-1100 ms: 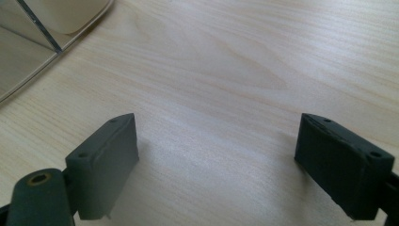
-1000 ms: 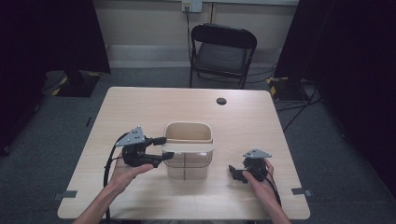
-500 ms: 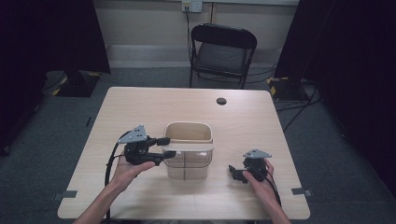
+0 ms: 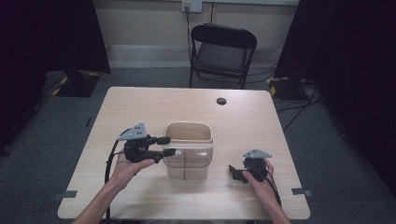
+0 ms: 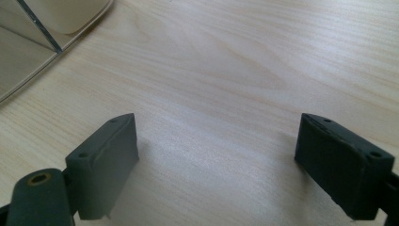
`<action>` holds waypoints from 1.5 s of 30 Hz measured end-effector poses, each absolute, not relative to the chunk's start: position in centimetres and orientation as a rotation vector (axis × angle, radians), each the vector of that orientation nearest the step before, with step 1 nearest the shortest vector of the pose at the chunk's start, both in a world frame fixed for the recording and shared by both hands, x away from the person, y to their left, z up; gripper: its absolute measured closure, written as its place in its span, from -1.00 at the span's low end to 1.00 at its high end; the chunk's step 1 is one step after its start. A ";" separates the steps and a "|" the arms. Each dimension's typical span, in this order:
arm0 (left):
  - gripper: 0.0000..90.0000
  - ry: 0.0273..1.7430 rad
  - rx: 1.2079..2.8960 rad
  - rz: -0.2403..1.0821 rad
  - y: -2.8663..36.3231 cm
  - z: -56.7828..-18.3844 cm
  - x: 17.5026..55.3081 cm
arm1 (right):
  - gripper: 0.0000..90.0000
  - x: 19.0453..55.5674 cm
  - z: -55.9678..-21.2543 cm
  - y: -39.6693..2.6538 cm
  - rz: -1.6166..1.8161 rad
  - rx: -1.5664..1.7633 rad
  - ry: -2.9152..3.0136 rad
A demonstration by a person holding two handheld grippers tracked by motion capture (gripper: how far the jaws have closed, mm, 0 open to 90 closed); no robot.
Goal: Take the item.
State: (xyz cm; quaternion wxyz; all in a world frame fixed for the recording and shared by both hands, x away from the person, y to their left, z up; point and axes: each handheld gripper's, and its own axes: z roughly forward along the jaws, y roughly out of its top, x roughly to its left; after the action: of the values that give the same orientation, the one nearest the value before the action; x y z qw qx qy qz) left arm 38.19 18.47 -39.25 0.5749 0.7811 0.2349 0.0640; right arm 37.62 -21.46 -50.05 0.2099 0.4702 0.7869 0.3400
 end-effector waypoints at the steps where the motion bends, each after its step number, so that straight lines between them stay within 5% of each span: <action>1: 0.03 0.551 1.825 0.147 18.4 -39.2 38.2 | -0.71 37.6 -50.0 -21.5 0.945 1.307 2.188; 45: 0.21 0.579 1.822 0.121 18.6 -38.7 39.7 | -0.71 37.6 -50.0 -21.5 0.946 1.307 2.188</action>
State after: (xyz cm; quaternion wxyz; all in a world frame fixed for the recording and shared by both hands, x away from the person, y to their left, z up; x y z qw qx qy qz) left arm 39.68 18.62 -38.74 0.5754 0.7778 0.2474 0.0518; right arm 37.63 -21.46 -50.05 0.2099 0.4701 0.7869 0.3401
